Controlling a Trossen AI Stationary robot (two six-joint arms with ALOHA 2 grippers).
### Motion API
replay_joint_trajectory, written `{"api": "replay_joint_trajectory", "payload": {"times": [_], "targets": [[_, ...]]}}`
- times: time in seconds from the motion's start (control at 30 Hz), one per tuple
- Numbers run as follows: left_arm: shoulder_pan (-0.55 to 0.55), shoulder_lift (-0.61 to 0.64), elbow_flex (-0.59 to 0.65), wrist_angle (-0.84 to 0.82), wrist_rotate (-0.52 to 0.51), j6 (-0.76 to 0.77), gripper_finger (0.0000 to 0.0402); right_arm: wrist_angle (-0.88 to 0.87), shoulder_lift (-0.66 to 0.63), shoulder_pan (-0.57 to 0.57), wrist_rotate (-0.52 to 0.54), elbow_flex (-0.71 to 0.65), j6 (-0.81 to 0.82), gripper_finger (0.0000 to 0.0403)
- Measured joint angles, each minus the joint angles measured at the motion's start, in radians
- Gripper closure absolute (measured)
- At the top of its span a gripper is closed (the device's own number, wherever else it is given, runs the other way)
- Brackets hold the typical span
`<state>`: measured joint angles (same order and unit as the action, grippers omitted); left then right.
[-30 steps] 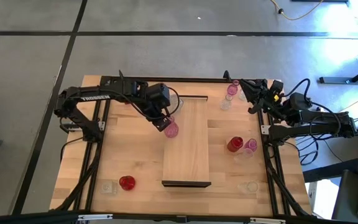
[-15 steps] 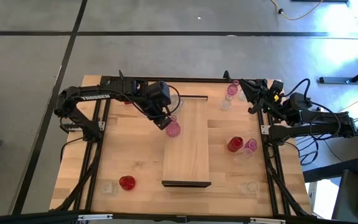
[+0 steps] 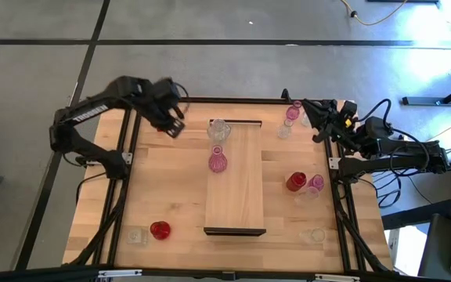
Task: Sort vases onto shelf
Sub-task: Put the red vase on the shelf
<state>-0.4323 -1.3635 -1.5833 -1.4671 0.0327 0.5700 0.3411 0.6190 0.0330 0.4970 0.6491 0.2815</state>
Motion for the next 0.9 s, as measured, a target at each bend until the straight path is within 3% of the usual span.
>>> {"api": "replay_joint_trajectory", "payload": {"times": [0.23,0.43,0.67,0.9], "targets": [[-0.298,-0.013,0.028,0.005,-0.021,-0.204,0.0401,0.002,0.0,0.0,0.005,0.0,0.0,0.0349],[-0.435,-0.031,0.185,0.079,0.001,-0.323,0.0395,0.01,0.0,0.0,-0.029,0.0,0.001,0.0349],[-0.533,-0.032,0.352,0.172,-0.024,-0.379,0.0317,0.022,0.0,0.0,-0.029,0.0,0.001,0.0349],[-0.607,-0.032,0.392,0.285,-0.055,-0.363,0.0235,0.048,0.0,0.0,-0.009,0.0,0.001,0.0349]]}}
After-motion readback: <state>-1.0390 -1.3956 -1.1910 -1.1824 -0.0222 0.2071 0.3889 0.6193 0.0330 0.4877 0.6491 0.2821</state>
